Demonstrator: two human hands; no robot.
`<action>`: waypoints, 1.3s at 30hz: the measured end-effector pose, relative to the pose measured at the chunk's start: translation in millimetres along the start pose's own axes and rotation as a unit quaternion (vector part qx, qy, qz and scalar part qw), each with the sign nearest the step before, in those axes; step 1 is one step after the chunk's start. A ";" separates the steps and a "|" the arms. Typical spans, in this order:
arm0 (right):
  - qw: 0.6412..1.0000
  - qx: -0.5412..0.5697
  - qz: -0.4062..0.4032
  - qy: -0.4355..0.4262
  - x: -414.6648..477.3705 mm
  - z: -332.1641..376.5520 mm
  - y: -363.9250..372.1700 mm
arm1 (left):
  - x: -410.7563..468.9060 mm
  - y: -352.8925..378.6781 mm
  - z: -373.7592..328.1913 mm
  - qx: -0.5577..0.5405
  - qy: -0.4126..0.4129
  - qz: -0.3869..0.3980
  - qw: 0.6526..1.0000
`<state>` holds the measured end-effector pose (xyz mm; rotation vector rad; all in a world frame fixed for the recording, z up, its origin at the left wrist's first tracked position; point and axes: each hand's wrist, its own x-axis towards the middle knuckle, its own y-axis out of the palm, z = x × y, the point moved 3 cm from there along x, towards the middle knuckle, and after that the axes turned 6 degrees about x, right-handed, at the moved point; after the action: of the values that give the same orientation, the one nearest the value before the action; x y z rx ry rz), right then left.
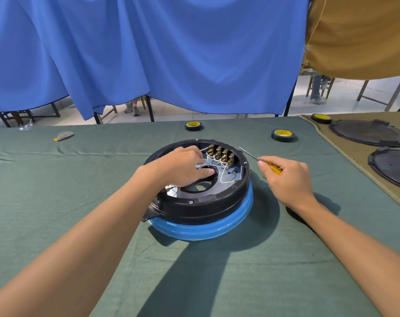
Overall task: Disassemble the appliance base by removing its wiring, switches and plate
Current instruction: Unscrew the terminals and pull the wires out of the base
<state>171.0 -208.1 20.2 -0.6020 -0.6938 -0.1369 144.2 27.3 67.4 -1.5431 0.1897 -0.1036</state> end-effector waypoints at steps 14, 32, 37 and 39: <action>0.971 0.140 -0.080 0.174 11.9 -15.6 -10.2 | -13.7 -40.3 -27.9 -0.117 -0.026 -0.316 0.941; 0.800 0.508 0.122 0.293 36.6 -5.4 -39.9 | 32.6 -33.9 -124.4 -0.488 -0.124 -0.302 0.810; 0.813 0.501 0.123 0.272 34.4 -6.0 -35.2 | 43.1 -26.2 -127.1 -0.472 -0.152 -0.314 0.810; 0.814 0.504 0.113 0.265 35.1 -7.8 -35.0 | 44.8 -24.3 -129.0 -0.472 -0.156 -0.311 0.810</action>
<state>191.4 -238.5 54.5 0.3909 -0.0733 0.2810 165.3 -108.4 86.9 -2.5466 -0.6437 -0.3018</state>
